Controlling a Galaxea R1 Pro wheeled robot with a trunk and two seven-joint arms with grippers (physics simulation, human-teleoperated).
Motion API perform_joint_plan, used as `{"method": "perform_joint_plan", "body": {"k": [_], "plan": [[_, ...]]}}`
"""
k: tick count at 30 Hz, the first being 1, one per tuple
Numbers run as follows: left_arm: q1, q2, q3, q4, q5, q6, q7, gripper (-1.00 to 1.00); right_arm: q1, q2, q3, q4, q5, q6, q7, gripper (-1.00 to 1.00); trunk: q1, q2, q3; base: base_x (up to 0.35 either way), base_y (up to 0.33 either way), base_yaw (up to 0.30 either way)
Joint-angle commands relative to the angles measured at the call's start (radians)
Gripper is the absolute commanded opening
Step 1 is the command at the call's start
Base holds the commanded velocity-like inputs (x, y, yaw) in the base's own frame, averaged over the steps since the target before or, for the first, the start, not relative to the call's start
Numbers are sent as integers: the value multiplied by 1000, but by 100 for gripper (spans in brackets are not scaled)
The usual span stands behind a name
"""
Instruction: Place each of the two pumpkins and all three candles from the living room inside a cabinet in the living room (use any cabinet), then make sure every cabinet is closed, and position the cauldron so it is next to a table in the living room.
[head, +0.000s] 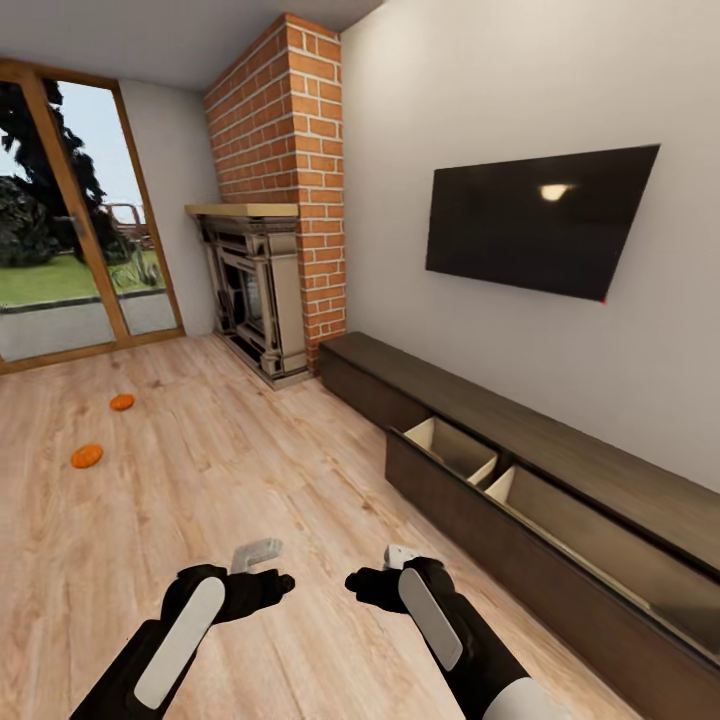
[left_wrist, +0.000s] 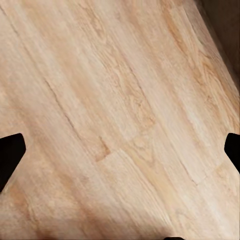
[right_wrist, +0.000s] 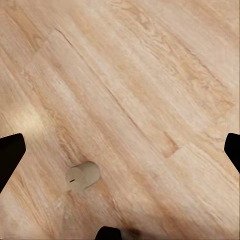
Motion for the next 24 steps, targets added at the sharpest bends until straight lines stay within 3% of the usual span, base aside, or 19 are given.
{"method": "perform_joint_plan", "body": {"k": [1,10,13,24], "plan": [[-1,1,-2,-1,11,0,10,100,-1,0,2,-1,-10,1,-10,100,0,-1,-1,0,263,292],[-1,1,-3,-1,10,0,9,100,-1,-1,3,-1,-10,1,-10,100,0,-1,-1,106,271,292],[-1,1,-5,0,5,0,10,100,-1,-1,3,-1,-10,0,-10,100,0,-1,-1,186,50,235],[-1,1,-3,2,9,0,9,100,-1,-1,2,-1,-10,0,-9,100,0,-1,-1,57,54,32]]}}
